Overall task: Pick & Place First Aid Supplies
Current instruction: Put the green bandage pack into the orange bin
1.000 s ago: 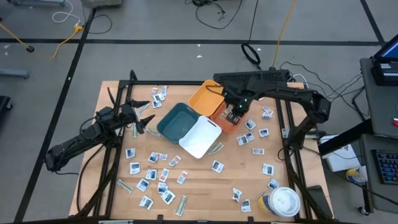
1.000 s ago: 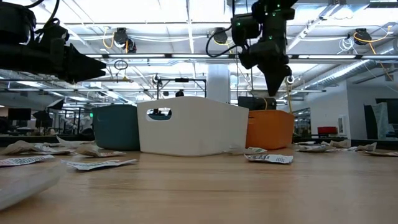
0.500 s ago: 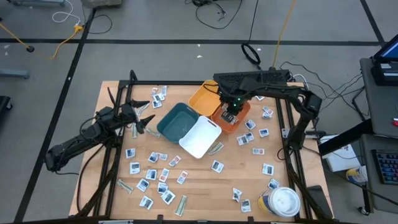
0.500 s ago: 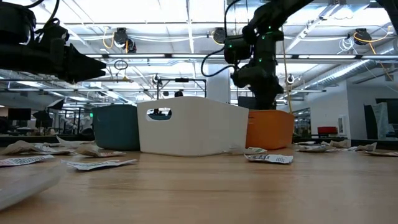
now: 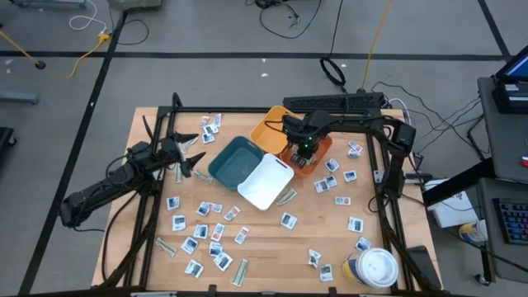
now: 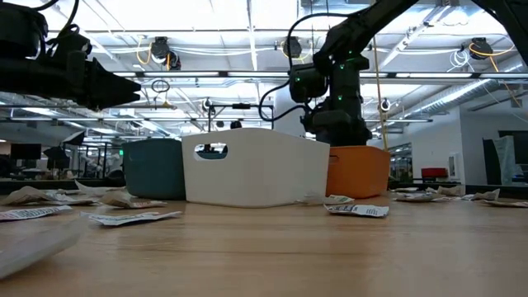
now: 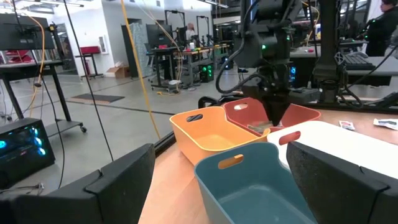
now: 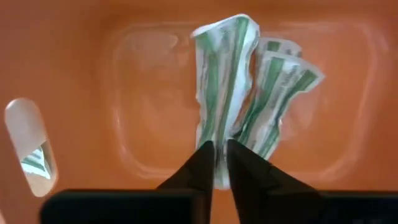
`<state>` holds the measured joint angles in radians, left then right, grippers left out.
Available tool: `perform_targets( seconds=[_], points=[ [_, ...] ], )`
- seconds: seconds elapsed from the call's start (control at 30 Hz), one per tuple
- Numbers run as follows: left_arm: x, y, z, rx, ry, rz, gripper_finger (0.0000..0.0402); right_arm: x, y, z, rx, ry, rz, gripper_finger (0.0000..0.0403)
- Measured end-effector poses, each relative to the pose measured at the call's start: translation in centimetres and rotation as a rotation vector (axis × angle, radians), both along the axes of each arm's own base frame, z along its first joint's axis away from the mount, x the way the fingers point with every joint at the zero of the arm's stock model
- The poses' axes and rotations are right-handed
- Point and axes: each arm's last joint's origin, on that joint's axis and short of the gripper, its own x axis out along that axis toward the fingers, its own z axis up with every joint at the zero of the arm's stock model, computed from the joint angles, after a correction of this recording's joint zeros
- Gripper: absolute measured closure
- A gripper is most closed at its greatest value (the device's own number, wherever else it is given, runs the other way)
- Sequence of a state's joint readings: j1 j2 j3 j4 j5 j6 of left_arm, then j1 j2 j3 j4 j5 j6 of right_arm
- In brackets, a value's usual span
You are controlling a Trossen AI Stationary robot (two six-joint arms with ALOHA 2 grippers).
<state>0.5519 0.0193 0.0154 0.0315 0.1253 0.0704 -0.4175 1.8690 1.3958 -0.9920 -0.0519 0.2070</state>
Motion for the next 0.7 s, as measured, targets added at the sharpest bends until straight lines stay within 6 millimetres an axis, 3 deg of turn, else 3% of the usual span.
perform_targets(
  seconds=[0.4, 0.7],
  points=[
    [0.0, 0.0, 0.0, 0.0, 0.001, 0.0, 0.0034, -0.1, 0.1, 0.1, 0.006, 0.009, -0.008, 0.0176],
    [0.0, 0.0, 0.0, 0.0, 0.001, 0.0, 0.0034, -1.1, 1.2, 2.9, -0.01, -0.02, 0.09, 0.0161]
  ],
)
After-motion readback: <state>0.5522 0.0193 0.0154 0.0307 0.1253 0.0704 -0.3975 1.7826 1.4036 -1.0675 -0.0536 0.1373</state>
